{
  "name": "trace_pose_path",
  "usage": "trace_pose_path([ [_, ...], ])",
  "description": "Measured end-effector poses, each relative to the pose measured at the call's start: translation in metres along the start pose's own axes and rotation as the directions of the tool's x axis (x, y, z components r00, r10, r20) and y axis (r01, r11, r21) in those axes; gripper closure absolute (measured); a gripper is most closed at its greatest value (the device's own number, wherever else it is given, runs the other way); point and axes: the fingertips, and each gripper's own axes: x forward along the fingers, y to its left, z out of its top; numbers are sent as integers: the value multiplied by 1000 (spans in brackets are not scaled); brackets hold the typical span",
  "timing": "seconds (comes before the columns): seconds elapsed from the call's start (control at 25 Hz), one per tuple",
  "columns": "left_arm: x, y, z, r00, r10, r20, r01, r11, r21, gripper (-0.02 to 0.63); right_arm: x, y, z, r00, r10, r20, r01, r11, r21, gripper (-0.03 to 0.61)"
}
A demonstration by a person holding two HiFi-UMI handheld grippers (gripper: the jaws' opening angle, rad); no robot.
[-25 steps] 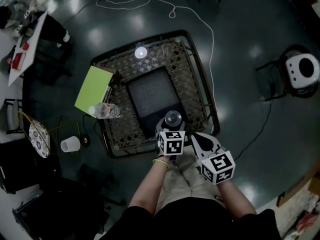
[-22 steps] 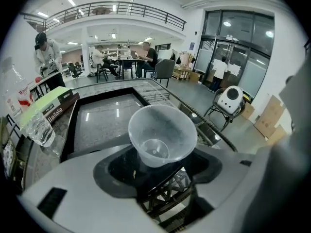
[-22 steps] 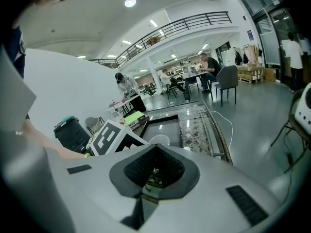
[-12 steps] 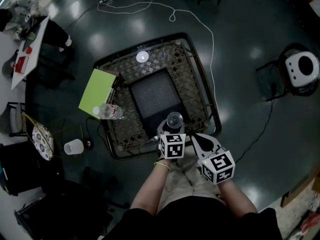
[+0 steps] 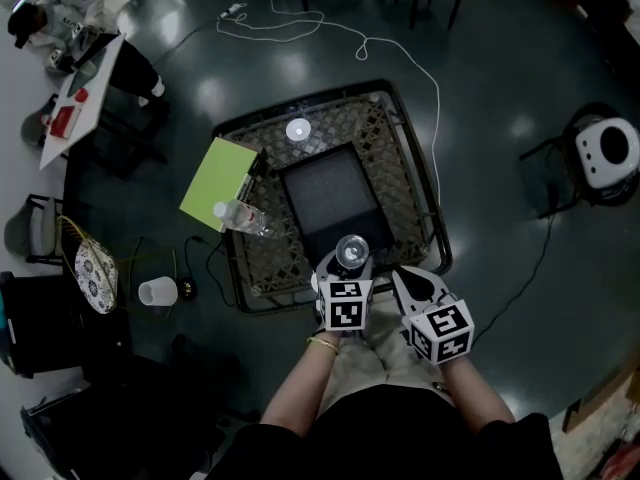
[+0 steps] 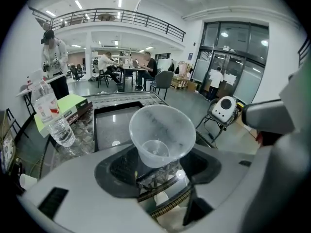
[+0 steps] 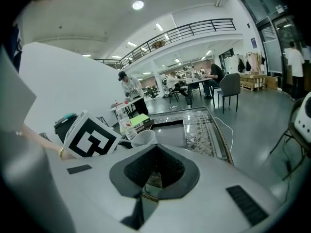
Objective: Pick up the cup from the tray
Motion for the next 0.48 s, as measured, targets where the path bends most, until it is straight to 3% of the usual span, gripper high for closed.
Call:
trace_pose_path([
  [0.48, -74, 7, -11, 1000, -9, 30, 10, 1000, -17, 342, -6, 36, 9, 999, 25, 39, -23, 998, -54, 568],
])
